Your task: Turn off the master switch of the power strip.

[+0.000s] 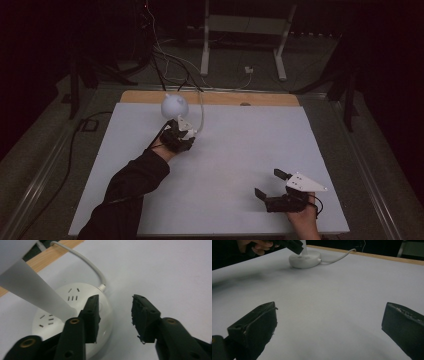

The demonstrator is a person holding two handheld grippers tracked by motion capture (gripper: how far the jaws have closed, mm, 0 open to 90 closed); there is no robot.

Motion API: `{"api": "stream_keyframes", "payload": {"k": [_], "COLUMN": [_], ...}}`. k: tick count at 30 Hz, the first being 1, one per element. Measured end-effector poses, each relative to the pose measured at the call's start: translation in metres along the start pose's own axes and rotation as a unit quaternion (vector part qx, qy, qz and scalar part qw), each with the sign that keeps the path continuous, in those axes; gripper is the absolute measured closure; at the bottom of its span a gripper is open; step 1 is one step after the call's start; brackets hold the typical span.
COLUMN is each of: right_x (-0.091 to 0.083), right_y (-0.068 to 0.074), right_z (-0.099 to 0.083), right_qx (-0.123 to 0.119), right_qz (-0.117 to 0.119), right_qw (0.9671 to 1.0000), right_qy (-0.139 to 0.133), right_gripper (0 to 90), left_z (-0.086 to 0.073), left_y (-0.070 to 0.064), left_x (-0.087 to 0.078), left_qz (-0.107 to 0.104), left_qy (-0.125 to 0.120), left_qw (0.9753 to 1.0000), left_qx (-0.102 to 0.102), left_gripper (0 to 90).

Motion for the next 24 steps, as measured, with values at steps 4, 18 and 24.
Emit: {"api": "stream_keyframes", "payload": {"k": [4, 18, 24], "right_x": [0.0, 0.0, 0.0], "right_y": [0.0, 0.001, 0.001], "right_z": [0.0, 0.001, 0.001], "right_qx": [0.0, 0.0, -0.001], "right_qz": [0.0, -0.001, -0.001], "right_qw": [1.0, 1.0, 1.0], "right_qy": [0.0, -0.002, -0.001], "right_gripper": [0.0, 0.0, 0.0], "left_z": [-0.001, -0.007, -0.01], "left_y": [-0.001, -0.012, -0.015], "left_x": [-0.003, -0.013, -0.021], "left_qz": [-0.018, -0.115, -0.12], "left_qy": [0.008, 0.017, 0.013], "left_qw": [0.9998, 0.9931, 0.9922], "left_qx": [-0.007, 0.015, 0.033], "left_gripper": [44.7, 0.9, 0.2]}}
Point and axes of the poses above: each handheld gripper's, and its own axes: x roughly forward along the jaws, z roughly out of its top, y roughly to its left, the point moved 4 cm from there along x, roughly forward along the jaws, and after that the axes turned 13 degrees about y, right-handed, at the moved point
